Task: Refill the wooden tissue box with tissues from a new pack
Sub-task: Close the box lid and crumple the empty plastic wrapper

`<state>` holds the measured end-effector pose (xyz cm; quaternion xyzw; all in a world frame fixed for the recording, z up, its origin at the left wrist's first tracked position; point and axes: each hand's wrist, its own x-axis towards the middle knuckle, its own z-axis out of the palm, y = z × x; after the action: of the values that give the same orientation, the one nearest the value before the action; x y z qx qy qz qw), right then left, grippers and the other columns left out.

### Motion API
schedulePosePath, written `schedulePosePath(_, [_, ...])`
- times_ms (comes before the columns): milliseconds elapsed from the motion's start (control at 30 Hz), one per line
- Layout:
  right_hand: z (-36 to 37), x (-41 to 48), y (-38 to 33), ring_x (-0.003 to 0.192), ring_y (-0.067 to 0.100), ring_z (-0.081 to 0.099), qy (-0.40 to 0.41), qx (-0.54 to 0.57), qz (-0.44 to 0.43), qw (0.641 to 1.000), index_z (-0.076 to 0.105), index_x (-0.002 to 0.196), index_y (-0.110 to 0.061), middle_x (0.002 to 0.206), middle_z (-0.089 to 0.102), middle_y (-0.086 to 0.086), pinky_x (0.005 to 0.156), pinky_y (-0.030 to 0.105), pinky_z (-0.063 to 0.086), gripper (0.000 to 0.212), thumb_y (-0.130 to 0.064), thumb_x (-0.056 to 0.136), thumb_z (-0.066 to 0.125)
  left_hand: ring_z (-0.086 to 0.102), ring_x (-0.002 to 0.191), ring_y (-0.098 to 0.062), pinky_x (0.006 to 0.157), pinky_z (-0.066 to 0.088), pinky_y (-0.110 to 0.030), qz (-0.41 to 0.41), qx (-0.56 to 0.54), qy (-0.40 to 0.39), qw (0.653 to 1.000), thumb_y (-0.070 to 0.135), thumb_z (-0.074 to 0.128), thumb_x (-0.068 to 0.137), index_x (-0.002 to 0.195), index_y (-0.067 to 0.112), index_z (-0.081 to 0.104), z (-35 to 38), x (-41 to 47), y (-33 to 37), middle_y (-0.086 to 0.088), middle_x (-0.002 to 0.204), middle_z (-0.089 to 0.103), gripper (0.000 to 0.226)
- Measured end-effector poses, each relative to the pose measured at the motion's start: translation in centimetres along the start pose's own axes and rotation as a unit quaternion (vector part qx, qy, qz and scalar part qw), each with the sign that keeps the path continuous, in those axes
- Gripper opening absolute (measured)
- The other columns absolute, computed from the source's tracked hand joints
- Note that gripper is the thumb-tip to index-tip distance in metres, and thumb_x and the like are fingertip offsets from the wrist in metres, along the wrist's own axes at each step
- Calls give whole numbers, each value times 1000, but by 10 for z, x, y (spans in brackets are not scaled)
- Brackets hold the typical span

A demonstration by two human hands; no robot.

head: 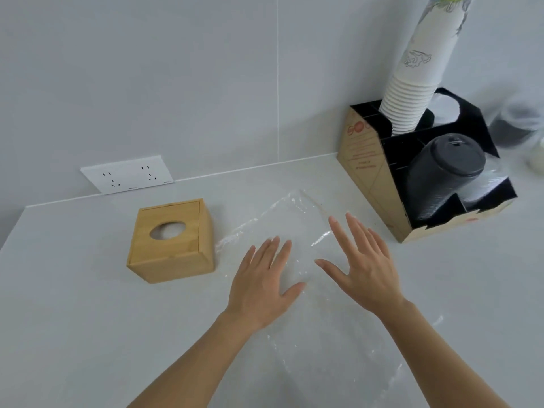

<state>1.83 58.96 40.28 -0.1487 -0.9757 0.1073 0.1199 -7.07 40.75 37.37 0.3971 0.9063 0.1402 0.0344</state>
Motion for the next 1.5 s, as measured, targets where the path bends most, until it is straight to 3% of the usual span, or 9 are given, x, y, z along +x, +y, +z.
schedulePosePath(233, [21, -15, 41, 126, 33, 49, -43, 13, 20, 999, 36, 143, -21, 143, 44, 18, 103, 46, 37, 73, -65, 84, 31, -17, 143, -18, 115, -14, -37, -106, -1, -75, 991, 72, 25, 83, 147, 29, -7, 38, 10, 10, -4, 158, -12, 82])
schedulePosePath(500, [31, -16, 43, 140, 23, 27, -81, 72, 20, 994, 12, 147, -33, 156, 22, 8, 113, 35, 17, 80, -74, 79, 20, 41, 127, -26, 114, 7, -53, -157, -142, 21, 977, 14, 29, 100, 117, 16, 54, 25, 17, 23, -7, 124, 55, 30])
schedulePosePath(700, [21, -12, 22, 144, 17, 14, -80, 199, 19, 976, -2, 143, -41, 159, 6, 0, 112, 33, 13, 85, -78, 71, 23, 61, 87, -9, 70, 41, -6, -253, -408, 143, 865, 23, 35, 99, 84, 21, 57, -4, 21, 38, 9, 82, 67, 27])
schedulePosePath(900, [-1, -7, 0, 136, -11, -6, -81, 425, 35, 901, -4, 137, -54, 157, -10, -5, 113, 40, 23, 97, -85, 61, 46, 56, 65, -11, 76, 44, -34, -279, -568, 121, 765, 51, 50, 83, 89, 30, 56, -28, 23, 47, -1, 69, 56, 23])
schedulePosePath(1033, [-8, -13, -14, 144, 6, -3, -127, 478, -33, 869, 3, 144, -43, 155, -2, -12, 111, 47, 30, 94, -78, 68, 45, 58, 82, 10, 71, 51, -19, -222, -629, 34, 744, 68, 56, 71, 119, 57, 39, -38, 15, 56, 12, 102, 51, 52])
schedulePosePath(1167, [-10, -19, -28, 144, 7, 2, -160, 500, -96, 846, 12, 145, -31, 152, 6, -18, 110, 50, 31, 74, -46, 84, 51, 43, 121, -15, 72, 56, -23, -208, -686, -14, 697, 50, 62, 69, 130, 55, 28, -44, 9, 61, 6, 141, 29, 70])
schedulePosePath(1267, [-12, -25, -34, 141, 16, 22, -185, 510, -133, 830, 28, 142, -20, 150, 26, 4, 114, 42, 27, 58, -34, 91, 53, 62, 98, -18, 64, 56, -27, -202, -727, -34, 655, 27, 77, 67, 132, 43, 38, -44, 6, 60, -3, 116, 56, 78])
schedulePosePath(1367, [-15, -28, -36, 124, 29, 46, -153, 501, -152, 838, 54, 122, -9, 129, 49, 18, 104, 42, 38, 34, -9, 88, 53, 60, 74, -22, 62, 51, -30, -234, -703, 15, 671, 14, 70, 65, 104, 17, 61, -43, 5, 61, -9, 85, 57, 39])
schedulePosePath(1500, [-21, -27, -31, 119, 12, 52, -214, 521, -122, 817, 61, 118, -25, 125, 59, -9, 101, 31, 41, 32, -11, 90, 58, 60, 74, -32, 70, 48, -41, -300, -712, 75, 630, 9, 65, 69, 79, 10, 59, -40, -2, 61, -20, 80, 58, 12])
